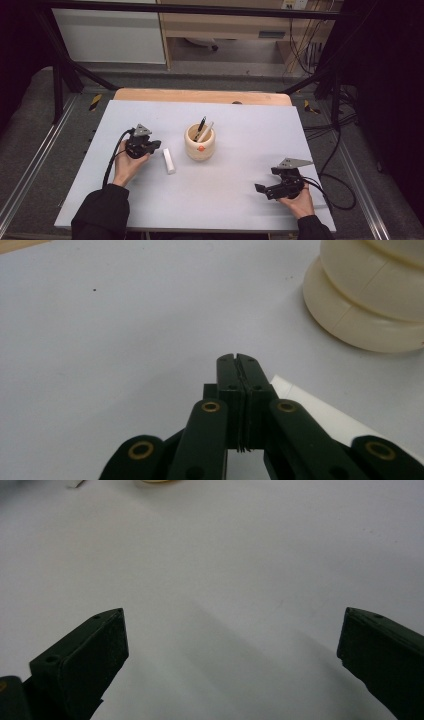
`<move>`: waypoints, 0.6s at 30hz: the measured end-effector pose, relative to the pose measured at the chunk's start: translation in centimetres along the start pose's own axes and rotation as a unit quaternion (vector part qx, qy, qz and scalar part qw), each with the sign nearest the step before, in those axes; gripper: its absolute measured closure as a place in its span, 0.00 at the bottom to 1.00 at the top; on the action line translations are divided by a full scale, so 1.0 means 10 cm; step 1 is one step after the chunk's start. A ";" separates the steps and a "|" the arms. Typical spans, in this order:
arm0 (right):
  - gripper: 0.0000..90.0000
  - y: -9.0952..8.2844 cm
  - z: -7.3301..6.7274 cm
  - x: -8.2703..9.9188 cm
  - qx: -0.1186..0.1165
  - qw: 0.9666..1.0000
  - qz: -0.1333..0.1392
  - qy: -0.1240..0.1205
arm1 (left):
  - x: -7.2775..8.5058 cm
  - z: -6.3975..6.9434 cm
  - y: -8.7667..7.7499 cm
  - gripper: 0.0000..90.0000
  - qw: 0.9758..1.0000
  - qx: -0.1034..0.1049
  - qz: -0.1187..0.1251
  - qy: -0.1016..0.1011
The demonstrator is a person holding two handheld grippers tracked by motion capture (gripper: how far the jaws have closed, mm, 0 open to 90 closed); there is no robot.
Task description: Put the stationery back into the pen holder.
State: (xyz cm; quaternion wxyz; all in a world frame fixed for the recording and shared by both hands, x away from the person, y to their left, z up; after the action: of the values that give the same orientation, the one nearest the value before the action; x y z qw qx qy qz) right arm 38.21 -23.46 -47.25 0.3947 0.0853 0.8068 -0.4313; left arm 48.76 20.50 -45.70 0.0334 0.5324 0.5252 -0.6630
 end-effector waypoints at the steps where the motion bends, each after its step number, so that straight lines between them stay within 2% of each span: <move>1: 0.01 0.00 0.00 0.00 0.000 1.000 0.001 0.001 | 0.00 0.00 0.03 0.99 1.000 0.000 -0.003 -0.001; 6: 0.01 0.00 0.00 0.00 -0.001 1.000 0.002 -0.002 | -0.01 0.02 0.13 0.99 1.000 0.008 -0.011 0.018; 8: 0.01 0.00 0.00 0.00 0.000 1.000 0.002 -0.002 | 0.01 0.02 0.16 0.99 1.000 0.012 -0.013 0.019; 18: 0.01 -0.01 0.00 0.00 -0.002 1.000 0.002 -0.002 | 0.05 0.05 0.15 1.00 0.998 0.033 -0.029 0.038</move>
State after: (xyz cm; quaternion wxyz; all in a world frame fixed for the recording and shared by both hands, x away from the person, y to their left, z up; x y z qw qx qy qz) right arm 38.22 -23.51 -47.18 0.3969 0.0853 0.8068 -0.4293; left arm 49.07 19.71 -47.09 -0.0235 0.5428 0.5188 -0.6601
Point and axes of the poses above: each handheld gripper's, and its own axes: y roughly forward along the jaws, x roughly out of its underside, z roughly to its right, the point moved 4 cm from there along y, roughly forward along the jaws, and after that the axes turned 9 degrees about y, right-handed, at the moved point
